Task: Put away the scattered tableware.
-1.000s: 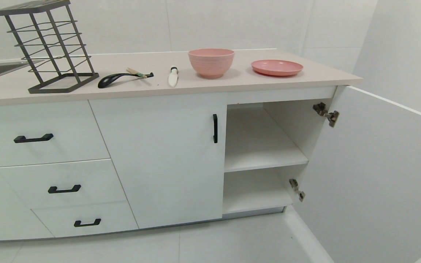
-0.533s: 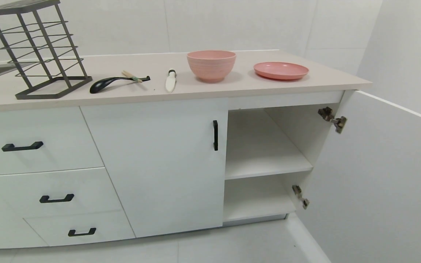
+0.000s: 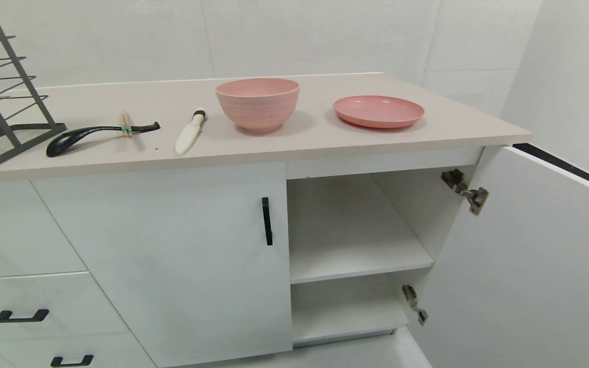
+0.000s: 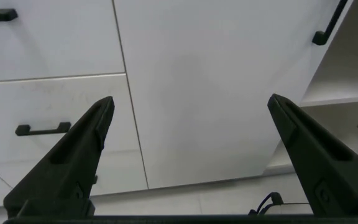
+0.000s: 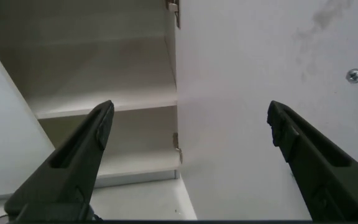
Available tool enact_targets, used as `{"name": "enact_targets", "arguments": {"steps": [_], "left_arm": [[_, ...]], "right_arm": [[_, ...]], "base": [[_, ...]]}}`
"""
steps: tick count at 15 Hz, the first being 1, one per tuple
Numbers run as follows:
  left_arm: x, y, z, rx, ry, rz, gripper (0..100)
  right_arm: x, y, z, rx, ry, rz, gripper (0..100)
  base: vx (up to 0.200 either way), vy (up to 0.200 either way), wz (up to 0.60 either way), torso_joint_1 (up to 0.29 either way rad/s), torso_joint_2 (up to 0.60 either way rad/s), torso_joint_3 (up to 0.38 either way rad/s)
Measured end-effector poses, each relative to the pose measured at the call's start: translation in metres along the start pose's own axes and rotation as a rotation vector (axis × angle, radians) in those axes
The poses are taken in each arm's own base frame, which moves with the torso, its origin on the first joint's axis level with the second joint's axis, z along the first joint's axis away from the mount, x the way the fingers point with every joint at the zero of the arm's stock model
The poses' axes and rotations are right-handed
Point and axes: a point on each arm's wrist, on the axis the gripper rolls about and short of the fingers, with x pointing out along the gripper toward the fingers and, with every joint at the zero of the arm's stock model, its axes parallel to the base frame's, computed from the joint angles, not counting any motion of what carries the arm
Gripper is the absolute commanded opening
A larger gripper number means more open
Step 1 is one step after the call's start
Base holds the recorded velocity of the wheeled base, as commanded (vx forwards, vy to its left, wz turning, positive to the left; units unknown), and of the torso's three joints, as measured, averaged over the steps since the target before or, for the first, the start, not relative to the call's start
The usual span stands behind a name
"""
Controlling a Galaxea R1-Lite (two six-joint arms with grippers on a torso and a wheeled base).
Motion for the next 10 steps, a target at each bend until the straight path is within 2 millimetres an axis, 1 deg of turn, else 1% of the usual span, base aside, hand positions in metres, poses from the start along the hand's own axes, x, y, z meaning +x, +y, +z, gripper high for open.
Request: {"name": "enact_targets", "arguments": {"steps": [2, 4, 7, 10], "left_arm": [[0.0, 0.0, -0.0001, 0.003, 0.001, -0.002, 100], [0.0, 0.0, 0.0, 0.0, 0.0, -0.003, 100], [0.0001, 0.0, 0.0, 0.001, 0.001, -0.003, 100], [0.0001, -0.0001, 0.0, 0.004, 0.001, -0.003, 100]], "right_arm": [[-0.0001, 0.0001, 0.0003, 0.0, -0.002, 0.0, 100], [0.0, 0.0, -0.0002, 0.001, 0.001, 0.0, 100], [0.0, 0.0, -0.0001, 0.0, 0.001, -0.001, 100], [0.0, 0.0, 0.0003, 0.0, -0.001, -0.001, 100]], "base": [[0.2, 0.0, 0.0, -0.005, 0.0, 0.007], [0.0, 0.2, 0.0, -0.005, 0.0, 0.007], [0.0, 0.0, 0.0, 0.0, 0.0, 0.0], [0.0, 0.2, 0.0, 0.001, 0.0, 0.002]]}}
